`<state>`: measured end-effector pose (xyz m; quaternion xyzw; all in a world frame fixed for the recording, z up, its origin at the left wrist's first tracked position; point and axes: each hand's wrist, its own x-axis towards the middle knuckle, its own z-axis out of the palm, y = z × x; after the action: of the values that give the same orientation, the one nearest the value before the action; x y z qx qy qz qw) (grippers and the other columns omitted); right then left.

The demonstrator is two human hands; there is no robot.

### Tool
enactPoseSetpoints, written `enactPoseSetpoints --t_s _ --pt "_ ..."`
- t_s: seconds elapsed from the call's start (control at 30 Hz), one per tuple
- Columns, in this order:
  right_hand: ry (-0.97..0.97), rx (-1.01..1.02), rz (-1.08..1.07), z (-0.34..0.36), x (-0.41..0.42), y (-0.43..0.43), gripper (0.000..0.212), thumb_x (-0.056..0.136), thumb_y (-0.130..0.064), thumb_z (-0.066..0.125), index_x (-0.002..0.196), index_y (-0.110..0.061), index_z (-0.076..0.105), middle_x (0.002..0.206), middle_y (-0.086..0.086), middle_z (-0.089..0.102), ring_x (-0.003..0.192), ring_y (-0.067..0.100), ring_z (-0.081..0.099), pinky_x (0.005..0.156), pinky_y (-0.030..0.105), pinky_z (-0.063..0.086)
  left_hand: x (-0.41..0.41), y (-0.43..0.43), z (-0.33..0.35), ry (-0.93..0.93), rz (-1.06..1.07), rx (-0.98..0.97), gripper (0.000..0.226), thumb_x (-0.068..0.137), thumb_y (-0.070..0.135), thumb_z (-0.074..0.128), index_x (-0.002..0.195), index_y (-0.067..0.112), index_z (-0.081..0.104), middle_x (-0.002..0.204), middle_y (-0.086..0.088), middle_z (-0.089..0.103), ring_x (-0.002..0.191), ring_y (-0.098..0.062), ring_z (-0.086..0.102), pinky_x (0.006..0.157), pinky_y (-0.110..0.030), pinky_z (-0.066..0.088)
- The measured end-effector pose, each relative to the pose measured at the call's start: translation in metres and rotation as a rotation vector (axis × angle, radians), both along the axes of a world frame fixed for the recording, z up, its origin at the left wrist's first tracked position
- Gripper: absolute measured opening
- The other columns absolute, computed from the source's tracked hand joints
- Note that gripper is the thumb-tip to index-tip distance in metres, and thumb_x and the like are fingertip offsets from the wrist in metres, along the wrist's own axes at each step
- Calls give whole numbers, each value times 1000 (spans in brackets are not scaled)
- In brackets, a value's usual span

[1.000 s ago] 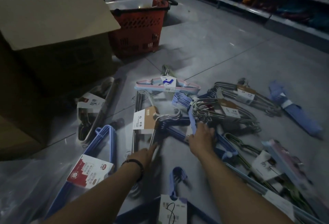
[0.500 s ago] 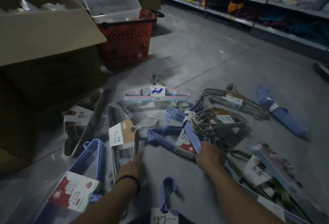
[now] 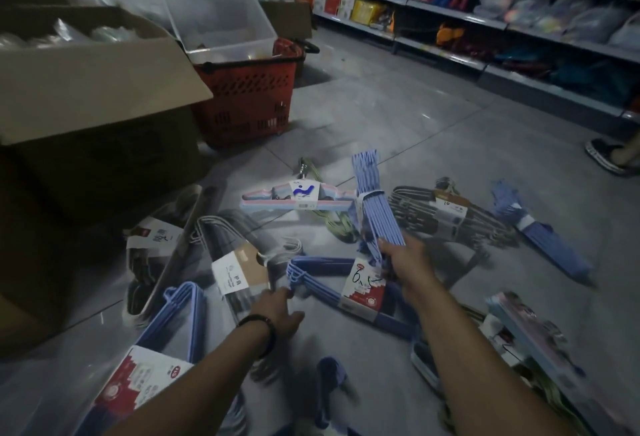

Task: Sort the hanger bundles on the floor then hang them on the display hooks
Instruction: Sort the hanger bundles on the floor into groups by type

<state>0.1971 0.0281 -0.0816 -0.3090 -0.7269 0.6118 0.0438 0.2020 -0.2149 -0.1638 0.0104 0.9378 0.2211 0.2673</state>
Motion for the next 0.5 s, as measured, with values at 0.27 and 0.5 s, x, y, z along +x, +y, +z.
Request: enactPoseSetpoints --t_s 0.27,0.5 --pt "23 12 83 125 11 -9 24 95 -22 74 100 1 66 81 18 69 58 28 64 48 32 57 -13 -2 57 25 250 518 26 98 38 61 114 20 73 102 -6 71 81 -19 64 70 -29 53" --pt "187 -86 291 220 29 -34 25 94 -30 71 83 -8 68 48 3 52 35 12 52 34 20 32 -9 -16 106 -367 555 1138 47 100 52 59 126 13 63 118 -11 69 90 -30 69 71 -40 61"
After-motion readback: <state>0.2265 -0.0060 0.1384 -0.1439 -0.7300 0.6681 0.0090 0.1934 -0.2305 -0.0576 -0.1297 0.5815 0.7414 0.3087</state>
